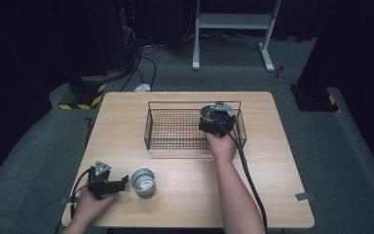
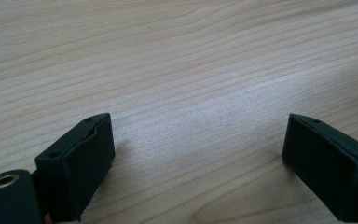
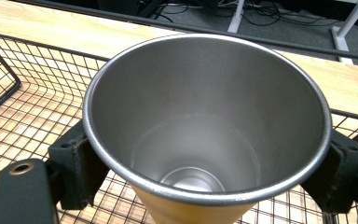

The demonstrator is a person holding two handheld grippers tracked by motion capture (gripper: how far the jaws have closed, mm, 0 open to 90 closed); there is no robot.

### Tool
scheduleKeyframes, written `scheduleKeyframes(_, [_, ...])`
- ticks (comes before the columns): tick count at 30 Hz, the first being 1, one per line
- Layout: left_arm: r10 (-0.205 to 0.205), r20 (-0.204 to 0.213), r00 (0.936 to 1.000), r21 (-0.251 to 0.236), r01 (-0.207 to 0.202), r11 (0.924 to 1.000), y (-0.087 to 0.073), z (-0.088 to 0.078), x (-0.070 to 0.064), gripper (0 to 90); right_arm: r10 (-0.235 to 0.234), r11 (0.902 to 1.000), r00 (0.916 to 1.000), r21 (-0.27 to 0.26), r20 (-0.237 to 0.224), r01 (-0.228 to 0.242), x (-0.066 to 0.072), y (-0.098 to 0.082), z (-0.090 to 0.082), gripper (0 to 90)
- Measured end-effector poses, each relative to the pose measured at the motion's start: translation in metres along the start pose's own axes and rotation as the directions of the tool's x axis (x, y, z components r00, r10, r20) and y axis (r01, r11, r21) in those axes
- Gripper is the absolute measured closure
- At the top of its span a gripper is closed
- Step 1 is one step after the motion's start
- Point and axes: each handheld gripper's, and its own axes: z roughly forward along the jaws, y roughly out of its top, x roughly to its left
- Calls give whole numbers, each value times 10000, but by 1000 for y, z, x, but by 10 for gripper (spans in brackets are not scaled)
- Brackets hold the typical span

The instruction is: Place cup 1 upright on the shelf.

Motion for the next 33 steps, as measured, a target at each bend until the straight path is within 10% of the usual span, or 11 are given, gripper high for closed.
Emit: scheduleKeyframes(33, [8,-2,10000,-6,-8,10000,0,0,0,95,-122,9995,9999,287,-54,123,4,-8,7,141])
